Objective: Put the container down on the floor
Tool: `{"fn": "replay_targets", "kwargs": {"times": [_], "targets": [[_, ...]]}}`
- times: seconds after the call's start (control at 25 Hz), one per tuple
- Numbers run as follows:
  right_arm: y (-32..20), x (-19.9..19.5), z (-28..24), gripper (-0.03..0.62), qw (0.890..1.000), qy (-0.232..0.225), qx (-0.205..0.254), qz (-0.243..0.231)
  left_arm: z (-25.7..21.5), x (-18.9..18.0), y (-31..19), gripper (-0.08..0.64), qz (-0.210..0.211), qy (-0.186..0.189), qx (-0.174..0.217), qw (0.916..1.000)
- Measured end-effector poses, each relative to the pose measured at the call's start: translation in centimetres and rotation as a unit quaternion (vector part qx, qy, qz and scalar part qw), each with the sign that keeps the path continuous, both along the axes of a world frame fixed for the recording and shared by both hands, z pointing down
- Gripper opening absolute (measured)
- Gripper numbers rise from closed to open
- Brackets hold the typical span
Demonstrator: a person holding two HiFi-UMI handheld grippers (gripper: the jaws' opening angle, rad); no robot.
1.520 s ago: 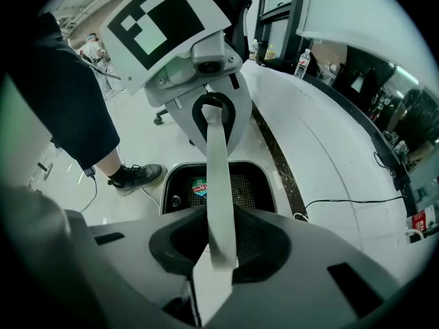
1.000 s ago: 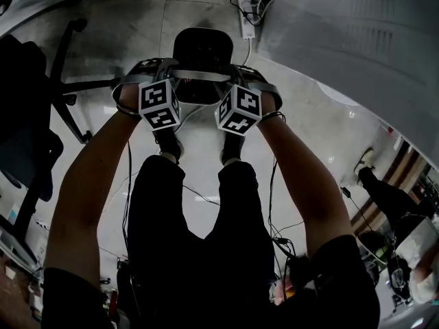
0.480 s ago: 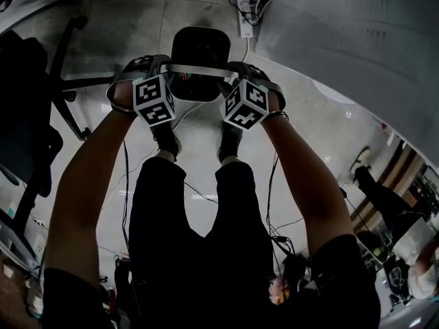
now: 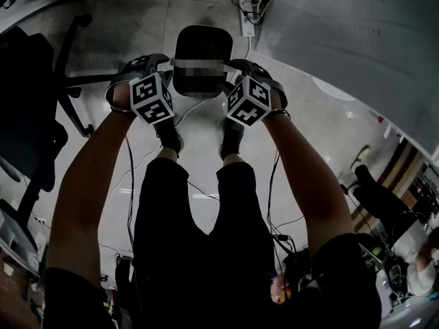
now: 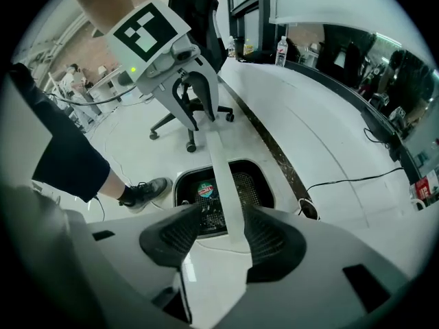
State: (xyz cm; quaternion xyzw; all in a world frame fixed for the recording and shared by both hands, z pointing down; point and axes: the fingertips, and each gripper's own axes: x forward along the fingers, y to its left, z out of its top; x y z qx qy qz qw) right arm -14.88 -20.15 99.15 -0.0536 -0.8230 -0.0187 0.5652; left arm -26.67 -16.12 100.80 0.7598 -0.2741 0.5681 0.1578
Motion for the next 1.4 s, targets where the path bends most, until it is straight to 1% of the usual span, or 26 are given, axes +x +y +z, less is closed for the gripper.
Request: {"fn": "replay_targets", "kwargs": {"times": [0.12,0.2,0.28,0.4,0.44,0.52,0.64,0.76,0.88,1.0,1.08,1.2,1.4], "targets": [[1.0,0.4,-0.6,0.187,1.0,0.006,-0.004,-0.016,-1.2,-0.4,0.8,0.14,-0.024,0.011,0.002,0.9996],[0.7,0.4,-1.0,0.192,1.0,0.01,0.012,-0.018,-2.2,-0.6,1.0,0.14,-0.04,0.015,0.007,0.9991],[0.3,0.4,-1.5,0.192,1.0,0.009,0.017,-0.005,-3.4,-0.5,1.6,0.14,-0.052,0.022,0.01,0.9984],[0.4,0.1,-2.1,0.193,1.0,0.01,0.005,0.002,-4.7,-0.5,3.2,0.14,-0.072,0.033,0.006,0.9969],[0.3,0.0,-2.4,0.193,1.0,0.009,0.004,0.003,-5.1,-0.7,3.7,0.14,-0.082,0.037,0.004,0.9959],[0.6,0.1,-3.3,0.193,1.0,0.005,0.002,0.02,-6.0,-0.8,4.8,0.14,-0.114,0.055,0.001,0.992],[2.4,1.0,-5.7,0.193,0.998,-0.004,-0.02,0.059,-8.7,-0.4,6.8,0.14,-0.17,0.098,0.002,0.9806],[3.7,1.8,-9.0,0.193,0.994,-0.023,-0.039,0.103,-12.2,0.0,7.5,0.14,-0.208,0.134,0.02,0.9687],[3.5,1.9,-13.0,0.193,0.986,-0.053,-0.045,0.153,-15.6,0.1,6.8,0.14,-0.24,0.157,0.046,0.9568],[3.1,1.6,-17.0,0.193,0.977,-0.083,-0.047,0.19,-19.0,0.1,5.9,0.138,-0.27,0.174,0.068,0.9446],[2.8,1.6,-19.3,0.193,0.972,-0.101,-0.047,0.209,-21.4,0.4,5.1,0.138,-0.281,0.188,0.082,0.9374],[2.5,1.5,-22.5,0.193,0.965,-0.122,-0.043,0.23,-24.9,0.8,4.3,0.133,-0.288,0.203,0.102,0.9303],[2.7,1.8,-27.5,0.193,0.953,-0.151,-0.039,0.26,-30.2,1.6,4.2,0.12,-0.303,0.233,0.131,0.9146]]}}
